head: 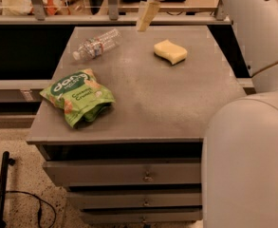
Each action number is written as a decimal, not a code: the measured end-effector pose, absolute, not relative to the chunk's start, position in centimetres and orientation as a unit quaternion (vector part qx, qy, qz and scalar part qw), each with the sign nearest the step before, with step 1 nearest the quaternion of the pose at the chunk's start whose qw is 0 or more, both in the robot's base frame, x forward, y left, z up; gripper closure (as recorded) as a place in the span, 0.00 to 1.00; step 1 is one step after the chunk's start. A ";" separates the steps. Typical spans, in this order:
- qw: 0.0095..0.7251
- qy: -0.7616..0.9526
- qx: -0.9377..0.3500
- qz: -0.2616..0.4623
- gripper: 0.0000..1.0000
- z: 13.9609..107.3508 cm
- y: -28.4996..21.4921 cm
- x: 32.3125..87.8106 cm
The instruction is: Pick water bottle
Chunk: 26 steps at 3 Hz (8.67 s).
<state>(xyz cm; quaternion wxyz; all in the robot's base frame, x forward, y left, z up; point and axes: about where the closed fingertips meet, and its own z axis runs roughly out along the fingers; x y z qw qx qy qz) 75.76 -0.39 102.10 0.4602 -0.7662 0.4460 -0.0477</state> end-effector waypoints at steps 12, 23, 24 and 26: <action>0.424 0.355 -0.833 0.000 0.00 104.6 8.3 73.2; 0.295 0.372 -0.865 -0.164 0.00 96.7 11.7 79.5; 0.304 0.370 -0.875 -0.078 0.00 95.9 12.7 76.7; 0.322 0.380 -0.867 0.023 0.00 95.7 15.0 73.5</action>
Offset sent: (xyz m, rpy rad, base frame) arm 0.0980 0.0148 -0.0054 -0.1995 0.2990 0.2220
